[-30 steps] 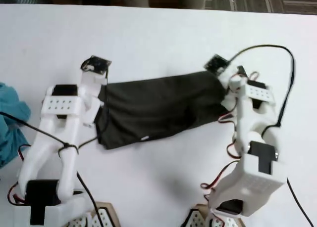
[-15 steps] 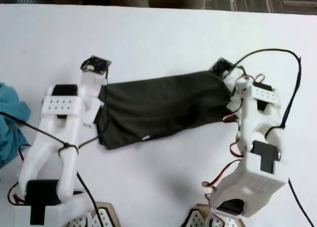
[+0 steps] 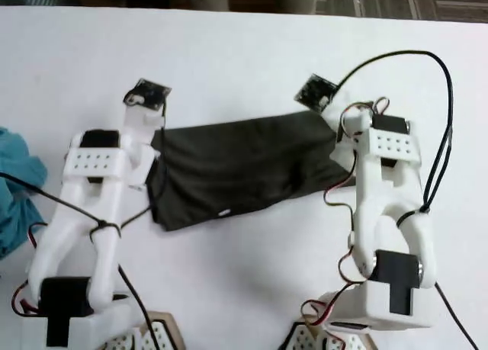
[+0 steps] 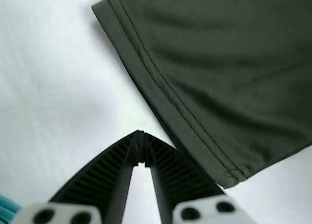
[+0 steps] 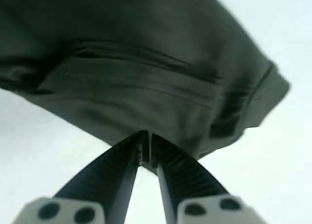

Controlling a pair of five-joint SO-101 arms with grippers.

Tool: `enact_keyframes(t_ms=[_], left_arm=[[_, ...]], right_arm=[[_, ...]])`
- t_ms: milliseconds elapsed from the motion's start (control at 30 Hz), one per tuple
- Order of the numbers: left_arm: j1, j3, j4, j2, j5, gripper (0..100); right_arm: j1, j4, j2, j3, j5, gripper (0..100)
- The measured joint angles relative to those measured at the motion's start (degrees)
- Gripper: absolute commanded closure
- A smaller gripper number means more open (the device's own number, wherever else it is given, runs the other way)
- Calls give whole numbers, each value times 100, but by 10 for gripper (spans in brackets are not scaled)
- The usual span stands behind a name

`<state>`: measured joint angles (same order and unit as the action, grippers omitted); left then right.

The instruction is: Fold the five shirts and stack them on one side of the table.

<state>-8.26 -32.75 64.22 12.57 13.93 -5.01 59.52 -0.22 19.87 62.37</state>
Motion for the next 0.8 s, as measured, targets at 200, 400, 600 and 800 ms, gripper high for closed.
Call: enact_keyframes(t_ms=[200, 400, 600, 800], left_arm=[[-9, -149, -185, 0, -281, 954], [-18, -211, -290, -352, -571, 850], [-105, 387, 290, -1152, -1240, 841], [-114, 967, 378, -1503, -2347, 839]], right_arm=[[378, -290, 0, 703, -9, 976], [536, -624, -44, 914, -9, 976], [536, -624, -545, 844, -220, 976], [527, -615, -782, 844, -273, 976]])
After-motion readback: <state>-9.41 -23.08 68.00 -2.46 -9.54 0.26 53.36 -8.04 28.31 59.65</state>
